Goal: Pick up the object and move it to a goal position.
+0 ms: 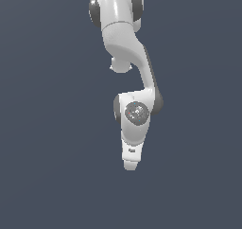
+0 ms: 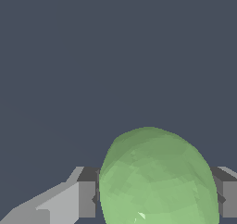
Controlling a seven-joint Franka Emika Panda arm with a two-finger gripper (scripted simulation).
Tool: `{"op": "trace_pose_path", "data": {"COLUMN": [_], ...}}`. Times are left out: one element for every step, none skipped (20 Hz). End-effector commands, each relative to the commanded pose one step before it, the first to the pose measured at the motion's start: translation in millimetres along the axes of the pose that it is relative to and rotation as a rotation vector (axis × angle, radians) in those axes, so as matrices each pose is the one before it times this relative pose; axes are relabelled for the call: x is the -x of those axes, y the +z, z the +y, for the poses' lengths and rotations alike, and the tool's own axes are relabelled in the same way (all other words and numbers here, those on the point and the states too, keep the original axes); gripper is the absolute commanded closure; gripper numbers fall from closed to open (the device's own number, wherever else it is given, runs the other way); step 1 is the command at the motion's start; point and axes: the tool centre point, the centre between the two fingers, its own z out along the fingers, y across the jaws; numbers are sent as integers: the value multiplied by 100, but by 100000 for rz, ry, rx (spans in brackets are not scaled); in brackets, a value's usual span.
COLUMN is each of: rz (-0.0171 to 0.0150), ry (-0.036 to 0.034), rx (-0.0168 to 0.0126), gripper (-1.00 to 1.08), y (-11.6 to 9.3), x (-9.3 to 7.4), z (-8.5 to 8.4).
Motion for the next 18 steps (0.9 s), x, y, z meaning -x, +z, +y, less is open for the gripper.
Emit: {"op": "trace_pose_path", "data": {"rz": [6, 0, 0, 0, 0, 0, 0, 0, 0, 0, 0, 0, 0, 0, 0, 0, 0, 0], "ry": [6, 0, 0, 0, 0, 0, 0, 0, 0, 0, 0, 0, 0, 0, 0, 0, 0, 0], "rx": [15, 0, 0, 0, 0, 0, 0, 0, 0, 0, 0, 0, 0, 0, 0, 0, 0, 0], "gripper": [108, 108, 108, 108, 108, 108, 108, 108, 108, 108, 108, 108, 108, 108, 108, 108, 108, 108], "y": [-200, -73, -66, -60, -54, -48, -43, -38, -33, -29, -24, -20, -15, -11, -8, -5, -2, -1], "x": [188, 70, 63, 57, 51, 46, 41, 36, 32, 27, 23, 18, 14, 10, 7, 4, 2, 1], "z": [951, 379, 348, 318, 290, 263, 237, 213, 189, 166, 143, 122, 101, 81, 62, 43, 25, 8]}}
